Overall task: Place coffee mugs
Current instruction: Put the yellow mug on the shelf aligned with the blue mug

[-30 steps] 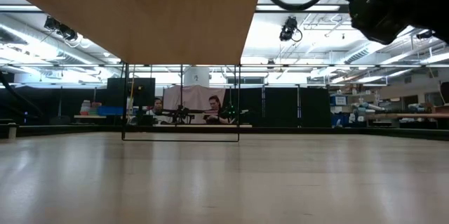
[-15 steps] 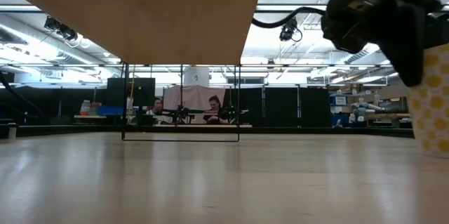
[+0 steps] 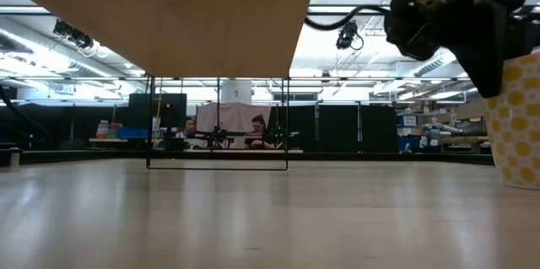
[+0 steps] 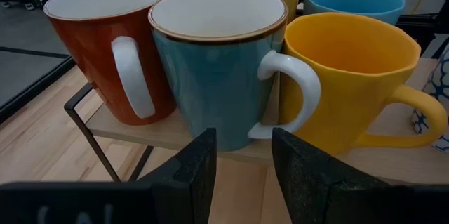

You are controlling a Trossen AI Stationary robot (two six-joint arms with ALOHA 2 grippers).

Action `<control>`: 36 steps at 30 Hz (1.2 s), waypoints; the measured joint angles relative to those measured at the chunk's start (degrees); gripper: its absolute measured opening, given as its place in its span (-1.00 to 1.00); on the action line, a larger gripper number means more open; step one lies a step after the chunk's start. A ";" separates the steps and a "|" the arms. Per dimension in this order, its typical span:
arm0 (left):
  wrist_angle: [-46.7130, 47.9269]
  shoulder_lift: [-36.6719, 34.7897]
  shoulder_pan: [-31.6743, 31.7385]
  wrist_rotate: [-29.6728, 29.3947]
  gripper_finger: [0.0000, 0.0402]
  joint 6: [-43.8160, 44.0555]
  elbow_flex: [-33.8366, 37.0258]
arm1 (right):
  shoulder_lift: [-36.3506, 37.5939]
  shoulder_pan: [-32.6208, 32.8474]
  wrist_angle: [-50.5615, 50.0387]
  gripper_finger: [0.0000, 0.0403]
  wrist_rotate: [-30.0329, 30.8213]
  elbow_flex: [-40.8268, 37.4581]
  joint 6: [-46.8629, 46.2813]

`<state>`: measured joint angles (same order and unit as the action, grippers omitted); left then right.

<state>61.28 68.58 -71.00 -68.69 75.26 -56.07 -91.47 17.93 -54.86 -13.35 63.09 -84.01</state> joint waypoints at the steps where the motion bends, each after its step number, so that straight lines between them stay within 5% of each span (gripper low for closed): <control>1: 0.00 0.00 0.00 -0.02 -0.28 0.00 0.00 | 0.57 0.00 -0.04 -0.40 0.12 0.00 0.00; 11: 0.00 0.00 0.00 -0.02 -0.28 -0.02 0.00 | 8.95 1.25 -0.57 -0.40 0.22 0.00 0.76; 16: -0.02 0.00 0.00 -0.01 -0.28 0.00 0.00 | 15.77 4.49 -1.71 -0.40 0.85 0.02 9.06; 23: -0.33 0.00 0.00 -0.02 -0.28 0.00 0.00 | 22.96 15.15 -3.52 -0.40 11.38 0.02 19.99; 36: -1.29 -0.02 0.00 0.00 -0.28 0.00 0.00 | 20.48 35.92 -14.92 -0.40 21.82 0.02 14.56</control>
<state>59.99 68.56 -71.00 -68.69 75.26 -56.07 -71.00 53.86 -69.79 8.47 63.11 -69.45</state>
